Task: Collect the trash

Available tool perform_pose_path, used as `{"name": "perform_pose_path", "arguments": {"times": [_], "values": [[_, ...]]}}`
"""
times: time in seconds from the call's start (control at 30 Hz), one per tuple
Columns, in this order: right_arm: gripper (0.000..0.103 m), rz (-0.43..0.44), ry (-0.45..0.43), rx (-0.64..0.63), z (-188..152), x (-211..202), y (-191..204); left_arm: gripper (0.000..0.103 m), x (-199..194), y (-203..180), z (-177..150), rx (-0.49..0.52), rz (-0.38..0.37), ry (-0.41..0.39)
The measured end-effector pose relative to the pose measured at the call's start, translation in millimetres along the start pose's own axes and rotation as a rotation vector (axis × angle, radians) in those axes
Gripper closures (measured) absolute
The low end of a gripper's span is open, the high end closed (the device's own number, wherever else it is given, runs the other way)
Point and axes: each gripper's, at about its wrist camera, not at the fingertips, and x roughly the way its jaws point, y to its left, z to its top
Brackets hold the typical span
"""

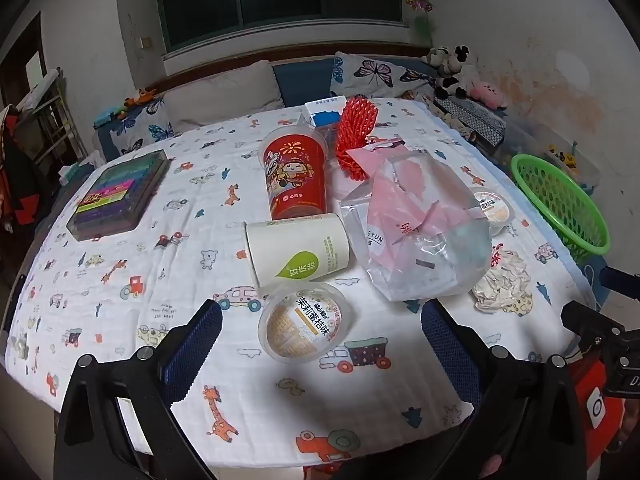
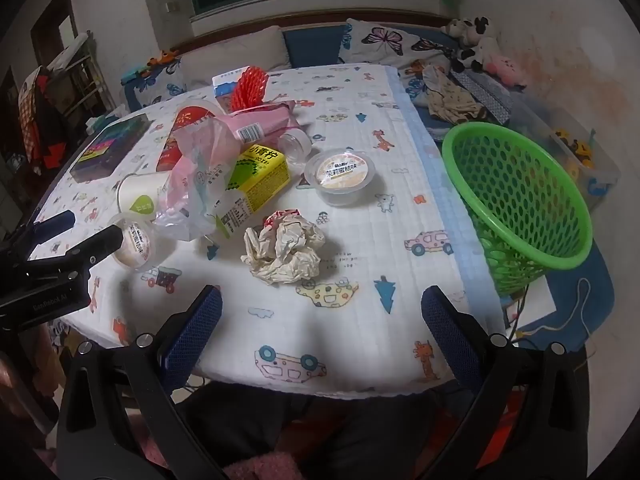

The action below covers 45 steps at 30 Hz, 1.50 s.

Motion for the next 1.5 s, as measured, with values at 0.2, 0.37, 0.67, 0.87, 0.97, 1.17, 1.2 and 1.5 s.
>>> {"name": "perform_pose_path", "arguments": {"times": [0.2, 0.37, 0.67, 0.87, 0.97, 1.17, 1.2, 1.5], "values": [[0.004, 0.002, -0.002, 0.001, 0, 0, 1, 0.006, 2, 0, -3, 0.014, 0.003, -0.011], [0.004, 0.001, -0.001, -0.002, 1, 1, -1, 0.006, 3, 0, -3, 0.009, 0.000, -0.005], [0.004, 0.004, -0.003, -0.005, -2, 1, 4, 0.006, 2, 1, -1, 0.009, -0.001, -0.007], [0.004, 0.010, 0.004, -0.013, 0, 5, 5, 0.006, 1, 0, 1, 0.008, 0.000, -0.007], [0.004, 0.010, 0.005, -0.016, 0, 5, 6, 0.006, 1, 0, 1, 0.008, 0.001, -0.008], [0.004, 0.006, 0.004, -0.020, 0, 6, 7, 0.006, 0, -2, 3, 0.008, 0.002, -0.009], [0.004, 0.007, 0.004, -0.019, 0, 6, 8, 0.006, 0, -1, 3, 0.008, 0.000, -0.008], [0.004, 0.005, 0.006, -0.020, 0, 7, 8, 0.006, 1, -1, 3, 0.005, -0.001, -0.009]]}}
